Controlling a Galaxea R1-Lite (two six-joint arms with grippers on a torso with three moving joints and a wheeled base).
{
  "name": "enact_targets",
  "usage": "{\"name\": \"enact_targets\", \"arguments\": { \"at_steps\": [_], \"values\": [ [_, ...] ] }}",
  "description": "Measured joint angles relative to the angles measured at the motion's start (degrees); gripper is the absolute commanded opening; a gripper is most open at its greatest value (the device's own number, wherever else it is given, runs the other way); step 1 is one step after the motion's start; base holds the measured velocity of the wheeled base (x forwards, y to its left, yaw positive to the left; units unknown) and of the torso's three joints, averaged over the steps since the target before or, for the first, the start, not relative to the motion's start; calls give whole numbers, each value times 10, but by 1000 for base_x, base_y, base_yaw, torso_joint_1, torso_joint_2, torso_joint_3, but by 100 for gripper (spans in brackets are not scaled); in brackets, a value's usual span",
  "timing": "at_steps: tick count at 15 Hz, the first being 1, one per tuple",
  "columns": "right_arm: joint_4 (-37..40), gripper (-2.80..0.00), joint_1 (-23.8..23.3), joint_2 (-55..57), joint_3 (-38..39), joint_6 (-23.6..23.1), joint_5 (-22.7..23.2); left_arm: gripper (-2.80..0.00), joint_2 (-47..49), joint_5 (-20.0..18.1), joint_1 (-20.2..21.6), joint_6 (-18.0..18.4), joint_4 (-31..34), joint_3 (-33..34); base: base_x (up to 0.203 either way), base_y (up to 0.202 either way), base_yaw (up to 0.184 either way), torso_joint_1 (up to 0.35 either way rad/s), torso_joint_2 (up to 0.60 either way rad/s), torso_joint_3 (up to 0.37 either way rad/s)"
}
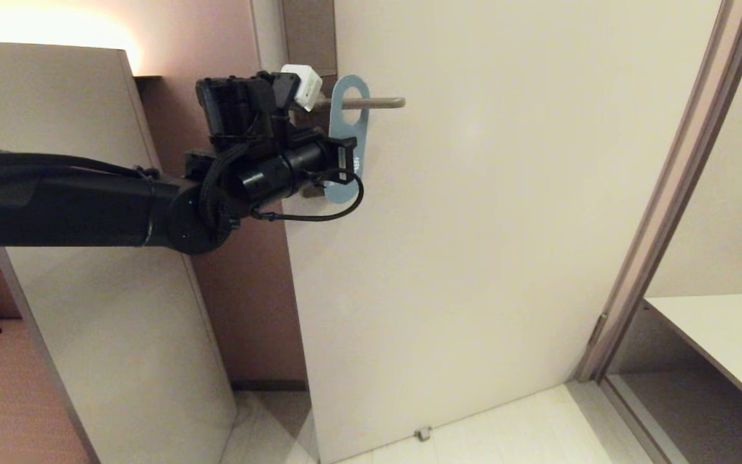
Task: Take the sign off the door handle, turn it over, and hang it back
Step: Take down the sign
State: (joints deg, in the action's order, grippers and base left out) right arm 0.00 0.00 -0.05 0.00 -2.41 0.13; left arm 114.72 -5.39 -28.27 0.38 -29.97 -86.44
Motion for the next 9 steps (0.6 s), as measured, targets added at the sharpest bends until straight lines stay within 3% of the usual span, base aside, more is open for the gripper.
{"name": "enact_targets", "arguments": {
  "at_steps": [9],
  "values": [
    [0, -280, 0, 0, 0, 0, 0, -280, 31, 41, -18, 17, 37, -70, 0, 0, 0, 0, 0, 0]
  ]
}}
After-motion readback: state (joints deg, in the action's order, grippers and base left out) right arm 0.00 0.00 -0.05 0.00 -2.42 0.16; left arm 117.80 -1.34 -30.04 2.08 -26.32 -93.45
